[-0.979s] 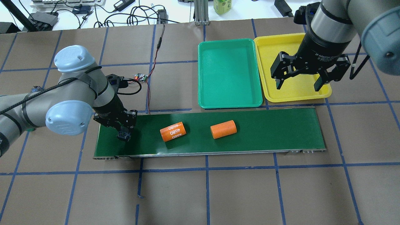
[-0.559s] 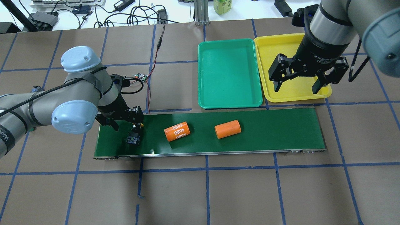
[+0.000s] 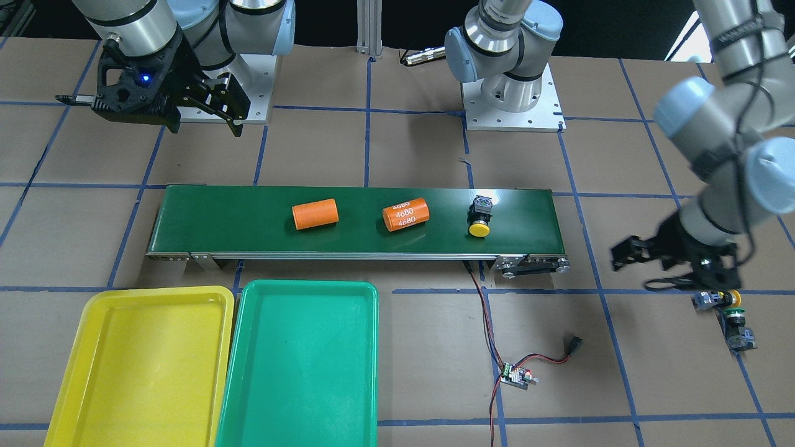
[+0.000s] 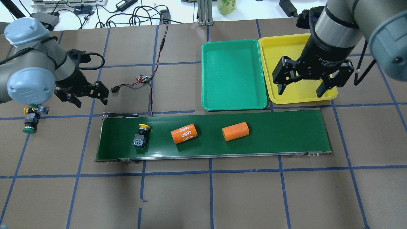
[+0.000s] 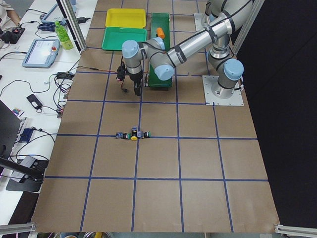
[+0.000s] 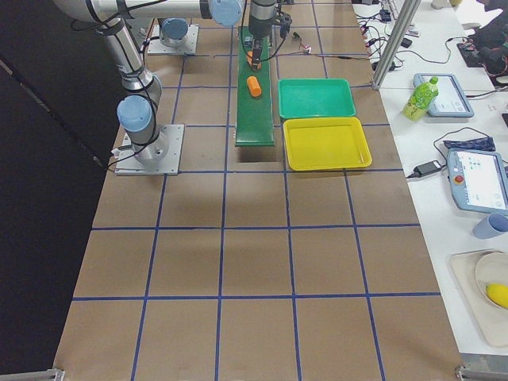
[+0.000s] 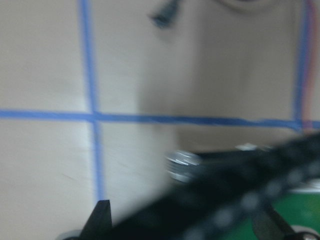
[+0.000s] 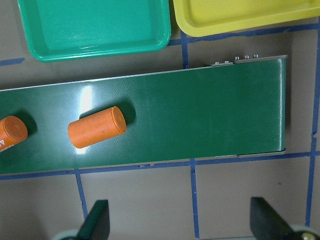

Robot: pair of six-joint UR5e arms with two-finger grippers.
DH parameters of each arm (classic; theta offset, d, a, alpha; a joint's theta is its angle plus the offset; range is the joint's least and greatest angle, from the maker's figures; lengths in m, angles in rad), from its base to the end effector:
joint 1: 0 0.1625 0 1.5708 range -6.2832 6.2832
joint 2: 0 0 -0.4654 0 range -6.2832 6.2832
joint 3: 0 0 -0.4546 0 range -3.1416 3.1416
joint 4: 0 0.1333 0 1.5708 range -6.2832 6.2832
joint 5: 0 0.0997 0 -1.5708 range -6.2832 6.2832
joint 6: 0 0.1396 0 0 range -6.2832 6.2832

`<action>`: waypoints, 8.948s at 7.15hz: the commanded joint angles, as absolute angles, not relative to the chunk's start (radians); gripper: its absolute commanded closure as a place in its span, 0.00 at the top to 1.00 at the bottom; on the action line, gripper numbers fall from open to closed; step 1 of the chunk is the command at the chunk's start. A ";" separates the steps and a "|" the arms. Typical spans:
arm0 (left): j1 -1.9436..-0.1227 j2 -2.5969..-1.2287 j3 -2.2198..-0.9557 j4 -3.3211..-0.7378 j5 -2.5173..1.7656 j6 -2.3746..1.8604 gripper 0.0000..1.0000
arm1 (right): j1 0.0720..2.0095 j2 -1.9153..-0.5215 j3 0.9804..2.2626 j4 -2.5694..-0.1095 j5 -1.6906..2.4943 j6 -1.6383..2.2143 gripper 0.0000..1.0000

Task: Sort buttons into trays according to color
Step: 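Release the button, return left gripper and grasp another button, then carry the button with the left gripper and set it on the belt, then return the left gripper to the pile and grasp another button, then carry button onto belt with left gripper while right gripper lowers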

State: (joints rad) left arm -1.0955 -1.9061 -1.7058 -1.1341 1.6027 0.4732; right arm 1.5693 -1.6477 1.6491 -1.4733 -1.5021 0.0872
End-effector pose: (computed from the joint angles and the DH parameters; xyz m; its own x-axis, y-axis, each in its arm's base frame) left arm 0.1844 -0.6399 0.2532 -0.9999 -0.0013 -0.0131 -0.0019 0.9990 0.0444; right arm 0.1421 -0.5045 0.4775 -0.9937 0.0949 -0.0594 0.0884 0.9906 0.1043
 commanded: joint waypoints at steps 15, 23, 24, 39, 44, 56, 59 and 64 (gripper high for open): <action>-1.022 -2.165 -1.306 -1.311 1.600 0.519 0.00 | 1.562 -1.680 1.658 -1.465 -1.559 0.089 1.00; -1.519 -1.684 -2.135 -0.909 1.514 0.009 0.00 | 1.563 -1.683 1.669 -1.465 -1.559 0.091 1.00; -1.517 -1.681 -2.169 -0.893 1.517 0.015 0.00 | 1.563 -1.686 1.670 -1.465 -1.559 0.089 1.00; -0.870 -2.083 -1.661 -0.941 1.562 1.478 1.00 | 1.568 -1.686 1.677 -1.477 -1.537 0.089 1.00; -0.842 -2.166 -1.644 -0.910 1.560 1.709 0.79 | 1.568 -1.686 1.675 -1.477 -1.539 0.089 1.00; -1.452 -1.660 -2.024 -1.067 1.563 0.021 0.00 | 1.575 -1.681 1.774 -1.594 -1.539 0.104 1.00; -1.528 -1.667 -2.083 -1.062 1.551 -0.228 0.12 | 1.586 -1.671 1.841 -1.673 -1.536 0.107 1.00; -1.333 -1.690 -1.906 -1.122 1.565 0.127 1.00 | 1.652 -1.603 1.842 -1.785 -1.471 0.195 1.00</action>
State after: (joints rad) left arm -1.4603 -1.6674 -1.9900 -1.0792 1.5643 -0.0446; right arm 1.6229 -1.6219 1.8420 -1.7569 -1.4734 0.1612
